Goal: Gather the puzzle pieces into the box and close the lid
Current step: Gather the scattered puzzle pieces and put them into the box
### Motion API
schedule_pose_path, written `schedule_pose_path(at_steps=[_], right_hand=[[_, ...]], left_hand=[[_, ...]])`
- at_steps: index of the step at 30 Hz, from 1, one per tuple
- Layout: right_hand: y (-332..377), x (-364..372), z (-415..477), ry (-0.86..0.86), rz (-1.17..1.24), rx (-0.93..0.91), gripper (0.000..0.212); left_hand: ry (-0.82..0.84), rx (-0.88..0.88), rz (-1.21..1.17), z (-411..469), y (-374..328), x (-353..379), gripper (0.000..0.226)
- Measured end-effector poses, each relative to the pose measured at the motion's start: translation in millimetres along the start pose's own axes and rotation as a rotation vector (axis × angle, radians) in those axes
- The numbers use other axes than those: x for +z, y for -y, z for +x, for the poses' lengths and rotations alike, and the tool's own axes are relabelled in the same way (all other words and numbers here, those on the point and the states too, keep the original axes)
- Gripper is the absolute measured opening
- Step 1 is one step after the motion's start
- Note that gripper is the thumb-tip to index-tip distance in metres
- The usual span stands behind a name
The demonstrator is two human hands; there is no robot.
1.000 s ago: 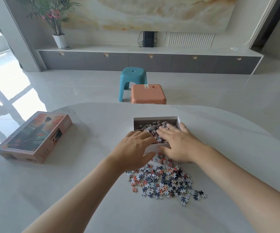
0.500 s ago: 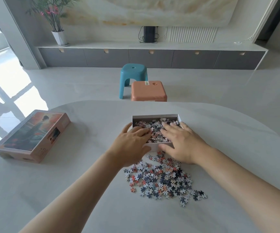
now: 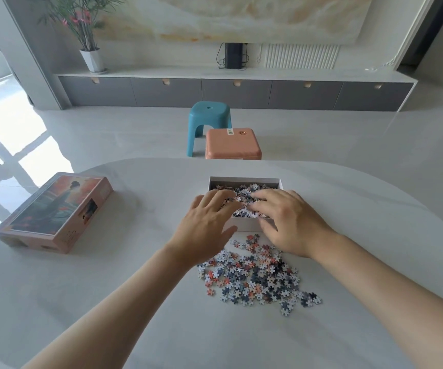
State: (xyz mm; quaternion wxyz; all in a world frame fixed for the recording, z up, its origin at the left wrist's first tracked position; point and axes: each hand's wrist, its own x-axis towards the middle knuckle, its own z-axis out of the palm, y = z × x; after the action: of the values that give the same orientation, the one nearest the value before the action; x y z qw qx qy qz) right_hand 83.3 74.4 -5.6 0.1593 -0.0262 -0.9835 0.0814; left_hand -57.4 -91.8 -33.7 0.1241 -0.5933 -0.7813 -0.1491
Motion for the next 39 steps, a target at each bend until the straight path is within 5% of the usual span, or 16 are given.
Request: schedule_pose_path(at_steps=[2, 4, 7, 12, 20, 27, 34, 39], right_hand=[[10, -11, -9, 0.083, -0.015, 0.01, 0.021], [18, -16, -19, 0.357, -0.069, 0.124, 0.049], [23, -14, -29, 0.632, -0.144, 0.266, 0.086], [18, -5, -30, 0.547, 0.076, 0.36, 0.049], [21, -4, -32, 0.529, 0.15, 0.39, 0.066], [32, 5, -23, 0.382, 0.248, 0.399, 0.025], [25, -8, -17, 0.3, 0.334, 0.447, 0.015], [12, -25, 10, 0.032, 0.426, 0.487, 0.016]], left_hand=[[-0.063, 0.042, -0.076, -6, -8, -3, 0.028], [0.001, 0.061, -0.17, -13, -16, -3, 0.024], [0.173, 0.126, -0.167, -21, -30, 6, 0.05], [0.259, 0.076, -0.241, -21, -37, 8, 0.042], [0.333, 0.046, -0.151, -32, -28, -2, 0.052], [0.245, -0.099, -0.318, -22, -36, -1, 0.017], [0.218, -0.202, -0.436, -6, -28, -10, 0.008], [-0.02, -0.293, -0.511, 24, -16, -24, 0.011]])
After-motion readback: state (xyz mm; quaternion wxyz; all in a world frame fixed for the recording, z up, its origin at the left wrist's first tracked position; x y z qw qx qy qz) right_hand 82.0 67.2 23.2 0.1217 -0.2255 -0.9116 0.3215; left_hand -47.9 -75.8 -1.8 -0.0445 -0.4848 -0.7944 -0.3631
